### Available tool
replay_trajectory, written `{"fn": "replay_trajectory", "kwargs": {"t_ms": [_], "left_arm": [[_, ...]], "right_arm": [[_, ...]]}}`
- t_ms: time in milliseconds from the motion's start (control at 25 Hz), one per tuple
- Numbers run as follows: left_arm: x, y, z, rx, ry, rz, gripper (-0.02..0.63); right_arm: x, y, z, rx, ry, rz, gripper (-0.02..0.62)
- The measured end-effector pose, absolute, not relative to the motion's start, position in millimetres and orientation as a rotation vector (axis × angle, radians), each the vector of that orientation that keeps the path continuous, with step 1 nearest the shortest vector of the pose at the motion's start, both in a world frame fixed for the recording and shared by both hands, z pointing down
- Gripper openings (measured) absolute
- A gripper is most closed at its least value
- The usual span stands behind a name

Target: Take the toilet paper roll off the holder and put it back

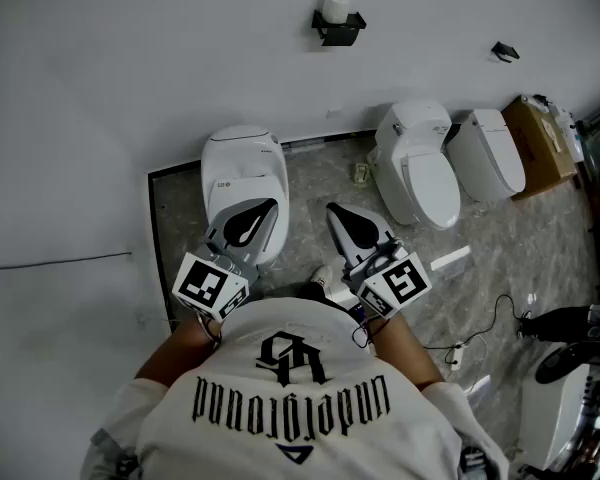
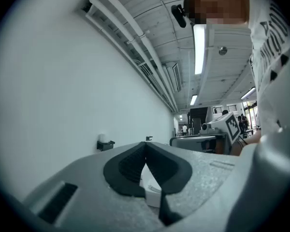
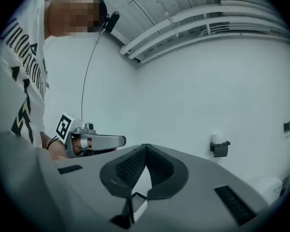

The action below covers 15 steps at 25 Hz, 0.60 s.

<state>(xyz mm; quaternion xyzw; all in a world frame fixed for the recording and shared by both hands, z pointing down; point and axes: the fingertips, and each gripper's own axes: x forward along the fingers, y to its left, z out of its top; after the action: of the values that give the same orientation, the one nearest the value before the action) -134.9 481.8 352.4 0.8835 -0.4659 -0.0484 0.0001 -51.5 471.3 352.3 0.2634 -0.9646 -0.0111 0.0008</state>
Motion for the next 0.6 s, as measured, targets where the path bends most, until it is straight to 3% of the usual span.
{"fn": "replay_trajectory", "kwargs": {"t_ms": [600], "left_arm": [[-121, 449, 358, 2.742, -1.496, -0.139, 0.012]], "right_arm": [[-37, 444, 363, 0.757, -3.006, -0.004, 0.012]]}}
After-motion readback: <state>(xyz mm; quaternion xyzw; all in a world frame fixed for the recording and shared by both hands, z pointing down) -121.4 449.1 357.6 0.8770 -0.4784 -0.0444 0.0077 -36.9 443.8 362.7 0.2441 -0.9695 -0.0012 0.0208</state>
